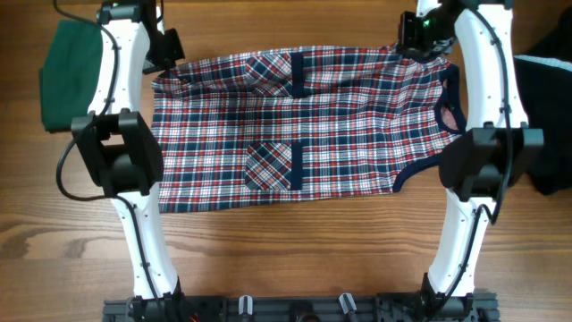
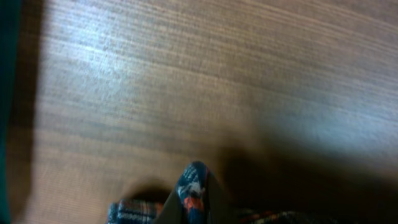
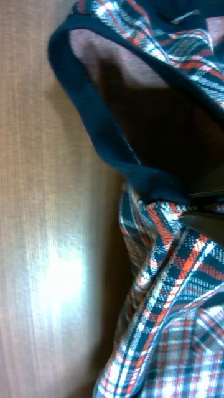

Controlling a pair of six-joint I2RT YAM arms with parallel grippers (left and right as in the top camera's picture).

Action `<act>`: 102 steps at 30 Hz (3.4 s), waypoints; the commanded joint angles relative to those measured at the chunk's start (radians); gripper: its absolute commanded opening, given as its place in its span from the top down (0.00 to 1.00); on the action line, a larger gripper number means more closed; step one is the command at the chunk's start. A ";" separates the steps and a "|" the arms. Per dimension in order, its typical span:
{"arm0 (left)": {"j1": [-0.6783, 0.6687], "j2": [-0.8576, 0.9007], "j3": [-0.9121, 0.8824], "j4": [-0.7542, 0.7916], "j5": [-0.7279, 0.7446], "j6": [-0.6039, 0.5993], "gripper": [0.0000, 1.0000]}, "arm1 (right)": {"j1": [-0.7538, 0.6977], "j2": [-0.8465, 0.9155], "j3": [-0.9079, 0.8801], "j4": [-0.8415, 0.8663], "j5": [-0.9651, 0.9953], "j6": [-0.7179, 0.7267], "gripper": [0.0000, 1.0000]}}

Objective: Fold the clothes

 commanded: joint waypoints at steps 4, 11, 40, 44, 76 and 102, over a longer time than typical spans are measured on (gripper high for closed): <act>0.012 -0.136 0.003 -0.078 0.005 0.001 0.96 | -0.012 -0.055 0.005 -0.112 -0.034 -0.026 0.96; 0.012 -0.173 0.003 -0.147 0.021 -0.006 0.96 | -0.012 -0.055 0.005 -0.195 -0.076 -0.065 0.96; 0.010 -0.192 0.003 -0.313 0.027 -0.056 0.96 | -0.014 -0.185 0.003 -0.184 0.108 0.019 0.96; -0.003 -0.223 0.003 -0.311 0.027 -0.055 0.96 | -0.014 -0.281 0.003 -0.174 0.153 0.027 0.96; -0.031 -0.459 0.003 -0.267 -0.087 -0.074 0.96 | -0.014 -0.476 -0.145 -0.121 0.143 0.044 0.96; -0.031 -0.954 0.003 -0.428 -0.157 -0.096 0.96 | -0.014 -1.006 -0.150 -0.214 0.155 0.113 0.96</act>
